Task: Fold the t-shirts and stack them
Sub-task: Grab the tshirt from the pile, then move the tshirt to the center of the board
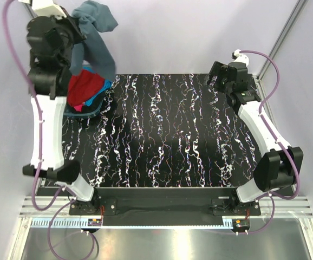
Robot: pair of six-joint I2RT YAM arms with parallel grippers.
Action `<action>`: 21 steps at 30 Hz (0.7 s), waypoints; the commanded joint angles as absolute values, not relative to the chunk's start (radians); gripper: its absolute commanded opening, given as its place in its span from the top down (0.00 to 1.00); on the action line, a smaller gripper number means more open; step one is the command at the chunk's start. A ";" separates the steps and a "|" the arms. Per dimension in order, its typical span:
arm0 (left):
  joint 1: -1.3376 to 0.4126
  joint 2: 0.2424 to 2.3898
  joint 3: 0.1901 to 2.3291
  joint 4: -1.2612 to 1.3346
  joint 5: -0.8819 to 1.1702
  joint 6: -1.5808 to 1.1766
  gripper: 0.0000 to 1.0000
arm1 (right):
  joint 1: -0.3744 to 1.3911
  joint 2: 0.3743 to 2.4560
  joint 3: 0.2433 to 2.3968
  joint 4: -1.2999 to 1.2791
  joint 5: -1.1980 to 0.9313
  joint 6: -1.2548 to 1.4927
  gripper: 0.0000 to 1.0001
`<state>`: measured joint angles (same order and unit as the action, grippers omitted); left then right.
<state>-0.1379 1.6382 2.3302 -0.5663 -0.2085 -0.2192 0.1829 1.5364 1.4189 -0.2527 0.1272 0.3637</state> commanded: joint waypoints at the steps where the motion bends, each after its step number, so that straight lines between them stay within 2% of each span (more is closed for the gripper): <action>1: -0.155 1.618 2.338 -0.563 -0.259 -0.156 1.00 | 0.183 1.468 1.437 -0.261 0.192 0.348 0.00; 11: -0.284 1.592 2.350 -0.571 -0.204 -0.130 1.00 | 0.181 1.408 1.443 -0.307 0.313 0.330 0.00; 21: -0.446 1.603 2.283 -0.586 -0.147 -0.069 1.00 | 0.179 1.393 1.503 -0.385 0.331 0.328 0.00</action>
<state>-0.4065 1.6180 2.3096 -0.6533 -0.1867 -0.1070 0.1822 1.4288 1.4258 -0.3573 0.2882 0.3397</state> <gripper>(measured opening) 0.038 0.994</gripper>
